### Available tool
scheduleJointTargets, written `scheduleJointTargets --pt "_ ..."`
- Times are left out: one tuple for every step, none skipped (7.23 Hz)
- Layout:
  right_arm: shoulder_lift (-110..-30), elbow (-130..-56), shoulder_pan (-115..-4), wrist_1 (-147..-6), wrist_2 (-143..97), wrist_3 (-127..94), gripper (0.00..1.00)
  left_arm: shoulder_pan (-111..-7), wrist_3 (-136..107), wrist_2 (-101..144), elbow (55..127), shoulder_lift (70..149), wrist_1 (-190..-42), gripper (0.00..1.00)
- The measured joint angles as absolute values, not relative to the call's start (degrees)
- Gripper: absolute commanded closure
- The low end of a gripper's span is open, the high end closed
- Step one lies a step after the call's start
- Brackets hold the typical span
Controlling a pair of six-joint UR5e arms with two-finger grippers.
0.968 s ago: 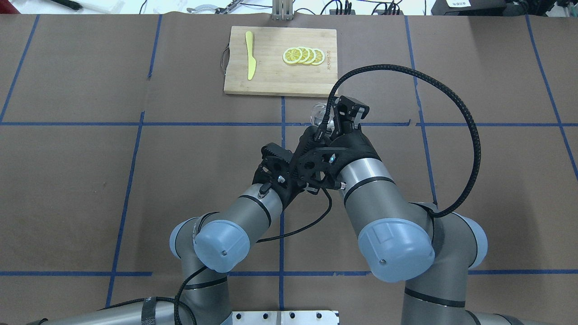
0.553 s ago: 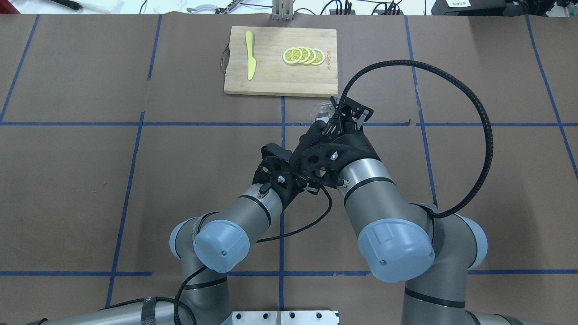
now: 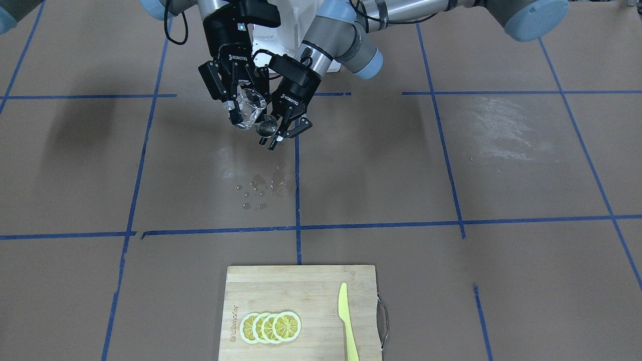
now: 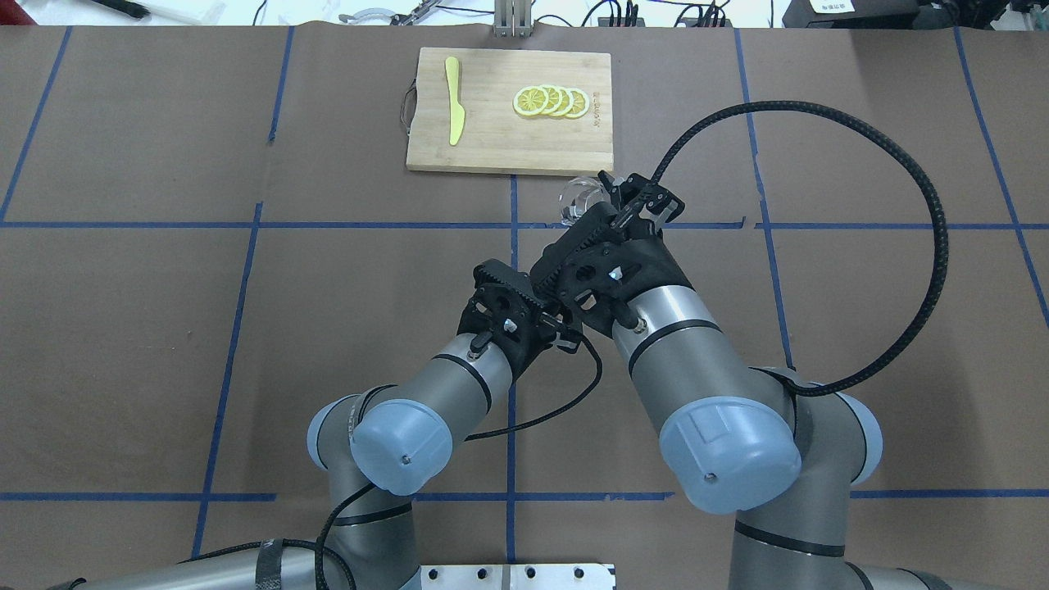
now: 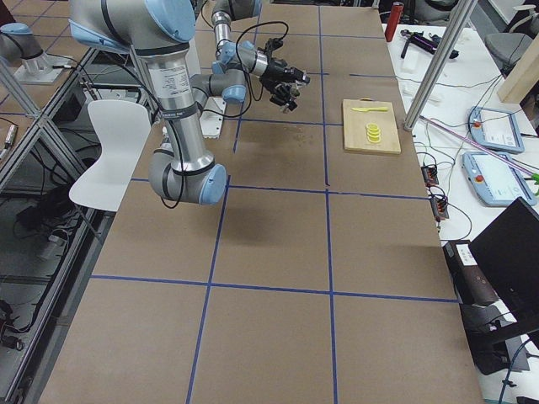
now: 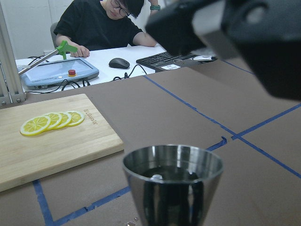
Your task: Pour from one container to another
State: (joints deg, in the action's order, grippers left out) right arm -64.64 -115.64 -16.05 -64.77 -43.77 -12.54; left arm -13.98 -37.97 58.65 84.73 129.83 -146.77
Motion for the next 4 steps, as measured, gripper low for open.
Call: scheduleJointTargets --pt "-64.76 -115.65 -16.29 -63.85 -43.82 -14.77 1.0 -13.97 -37.95 58.63 84.8 129.82 -146.78 1.0" --pt "-64.87 -115.67 -16.56 -63.48 -43.85 -18.02 1.0 -13.99 -37.91 58.63 84.88 129.82 -146.78 1.0" --pt "-65.01 -115.74 -16.91 -63.28 -43.84 -21.05 1.0 -14.03 -37.89 58.62 84.97 129.78 -146.78 1.0" --pt "-65.36 -115.82 -17.45 -63.06 -43.8 -23.07 1.0 -14.11 -37.88 58.62 85.03 129.76 -146.8 1.0"
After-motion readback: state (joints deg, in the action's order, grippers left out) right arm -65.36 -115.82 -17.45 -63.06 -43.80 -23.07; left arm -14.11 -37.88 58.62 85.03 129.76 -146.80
